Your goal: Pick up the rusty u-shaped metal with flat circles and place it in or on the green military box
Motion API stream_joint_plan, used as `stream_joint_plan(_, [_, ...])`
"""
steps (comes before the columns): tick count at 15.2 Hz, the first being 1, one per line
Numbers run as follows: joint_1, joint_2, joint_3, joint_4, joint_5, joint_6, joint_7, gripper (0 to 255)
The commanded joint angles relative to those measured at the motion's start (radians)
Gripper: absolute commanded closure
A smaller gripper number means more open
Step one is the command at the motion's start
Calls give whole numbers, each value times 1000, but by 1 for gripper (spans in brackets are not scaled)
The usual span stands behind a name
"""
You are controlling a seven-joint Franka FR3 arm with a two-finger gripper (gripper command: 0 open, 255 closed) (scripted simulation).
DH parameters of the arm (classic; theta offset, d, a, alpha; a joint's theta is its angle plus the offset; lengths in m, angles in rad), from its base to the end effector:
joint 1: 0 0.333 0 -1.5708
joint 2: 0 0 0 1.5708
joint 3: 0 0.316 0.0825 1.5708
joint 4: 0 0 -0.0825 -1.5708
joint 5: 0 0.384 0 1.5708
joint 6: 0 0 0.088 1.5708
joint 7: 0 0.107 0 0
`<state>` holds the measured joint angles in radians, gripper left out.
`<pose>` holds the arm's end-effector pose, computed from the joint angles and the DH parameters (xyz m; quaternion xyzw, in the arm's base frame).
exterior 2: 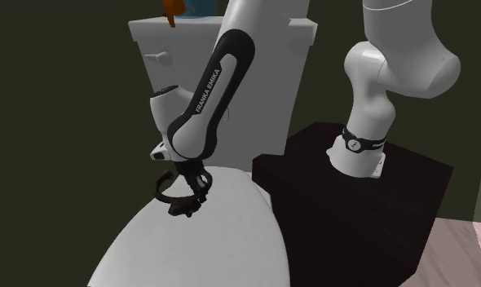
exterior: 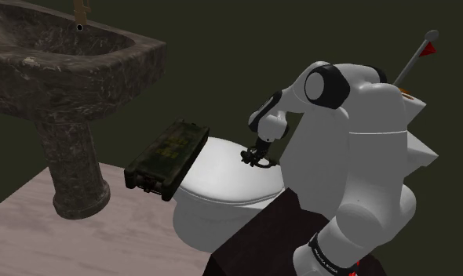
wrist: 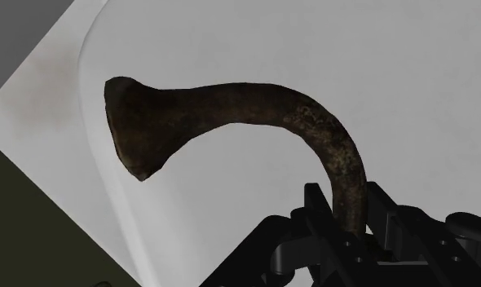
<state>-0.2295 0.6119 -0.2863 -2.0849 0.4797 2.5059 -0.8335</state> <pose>0.4819 -0.2844 0.1252 -0.9964 0.0270 0.0257 0.0760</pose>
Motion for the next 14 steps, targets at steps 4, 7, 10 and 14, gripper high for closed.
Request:
stream_joint_plan(4, [0,0,0,0,0,0,0,255])
stream_joint_plan(7, [4,-12,-5,-4,-6,-8,5,255])
stream_joint_plan(10, [16,-49,-21,-15,-25,-32,20,255])
stream_joint_plan(14, [30,-97,-42,-27,-51,-66,40,255])
